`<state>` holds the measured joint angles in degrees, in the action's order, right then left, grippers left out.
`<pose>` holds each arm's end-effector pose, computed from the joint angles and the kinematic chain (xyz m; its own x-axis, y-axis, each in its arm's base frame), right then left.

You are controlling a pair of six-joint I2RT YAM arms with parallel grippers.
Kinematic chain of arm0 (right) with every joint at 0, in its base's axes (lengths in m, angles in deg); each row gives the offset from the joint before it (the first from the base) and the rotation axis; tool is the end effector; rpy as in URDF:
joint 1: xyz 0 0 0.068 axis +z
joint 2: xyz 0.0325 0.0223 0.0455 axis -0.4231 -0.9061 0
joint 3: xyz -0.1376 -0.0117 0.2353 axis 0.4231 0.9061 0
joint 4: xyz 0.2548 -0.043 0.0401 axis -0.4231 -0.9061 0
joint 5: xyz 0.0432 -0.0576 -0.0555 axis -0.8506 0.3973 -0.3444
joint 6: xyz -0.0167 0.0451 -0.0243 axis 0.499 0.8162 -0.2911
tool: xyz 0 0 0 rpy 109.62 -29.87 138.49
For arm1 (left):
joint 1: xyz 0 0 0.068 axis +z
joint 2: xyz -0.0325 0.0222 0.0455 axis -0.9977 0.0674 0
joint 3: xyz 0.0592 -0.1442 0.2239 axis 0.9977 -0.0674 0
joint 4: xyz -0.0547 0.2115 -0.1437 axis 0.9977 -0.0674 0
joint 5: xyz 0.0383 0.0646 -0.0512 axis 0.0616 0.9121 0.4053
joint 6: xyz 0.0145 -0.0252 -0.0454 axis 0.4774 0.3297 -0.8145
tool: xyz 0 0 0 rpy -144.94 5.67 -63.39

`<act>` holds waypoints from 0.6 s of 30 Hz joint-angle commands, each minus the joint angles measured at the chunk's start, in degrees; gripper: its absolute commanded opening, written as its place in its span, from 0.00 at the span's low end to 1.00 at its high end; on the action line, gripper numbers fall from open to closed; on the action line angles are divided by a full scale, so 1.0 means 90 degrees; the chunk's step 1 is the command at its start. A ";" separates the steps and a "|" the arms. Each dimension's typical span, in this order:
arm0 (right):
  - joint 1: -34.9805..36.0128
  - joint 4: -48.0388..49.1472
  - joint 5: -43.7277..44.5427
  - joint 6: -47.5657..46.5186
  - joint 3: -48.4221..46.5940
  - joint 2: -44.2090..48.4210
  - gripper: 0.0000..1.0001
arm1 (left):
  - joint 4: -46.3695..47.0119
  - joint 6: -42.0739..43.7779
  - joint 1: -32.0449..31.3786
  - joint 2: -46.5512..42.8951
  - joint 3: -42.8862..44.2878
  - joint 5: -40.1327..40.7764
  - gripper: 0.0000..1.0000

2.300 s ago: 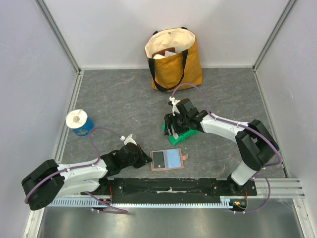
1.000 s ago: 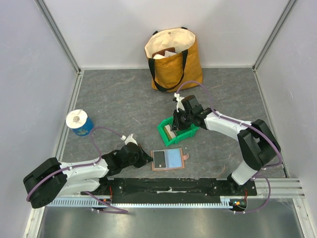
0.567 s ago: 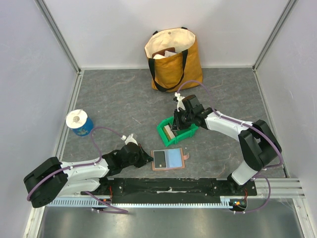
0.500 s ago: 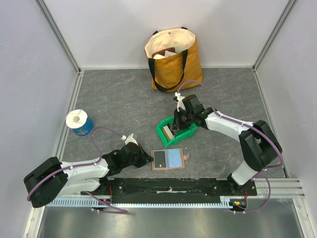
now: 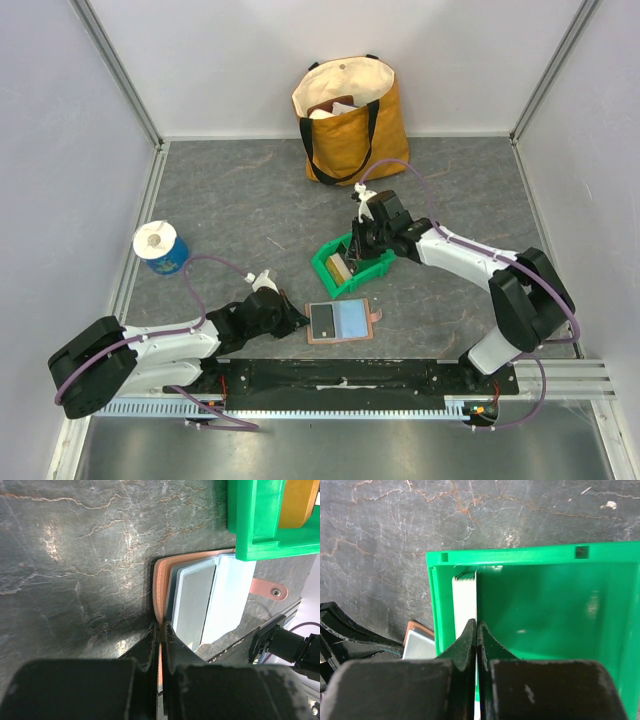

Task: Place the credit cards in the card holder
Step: Pick up the credit card from the storage box.

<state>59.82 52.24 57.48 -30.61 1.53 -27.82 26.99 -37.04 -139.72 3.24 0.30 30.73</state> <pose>0.2698 0.1983 0.2111 -0.8150 -0.1270 -0.5654 -0.4190 0.8032 0.4235 0.1052 -0.1386 0.1175 -0.8605 -0.4281 -0.2763 -0.1320 0.7110 -0.6907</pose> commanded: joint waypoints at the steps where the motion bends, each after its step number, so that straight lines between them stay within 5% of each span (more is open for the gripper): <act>1: 0.0324 0.0008 0.0151 0.0080 -0.0145 0.0133 0.00 | -0.0848 0.0245 0.0026 0.0189 -0.0171 0.0152 0.02; 10: 0.0637 0.0047 0.0502 0.0305 -0.0125 0.0406 0.00 | -0.0848 0.0254 0.0016 0.0198 -0.0181 0.0143 0.02; 18: 0.0647 -0.0294 0.2552 -0.0212 -0.0173 0.0290 0.00 | -0.0848 0.0254 0.0016 0.0189 -0.0191 0.0133 0.02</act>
<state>65.65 50.87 69.56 -29.40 1.53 -25.43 26.99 -37.04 -139.72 3.24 0.30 30.73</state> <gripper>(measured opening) 0.007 0.025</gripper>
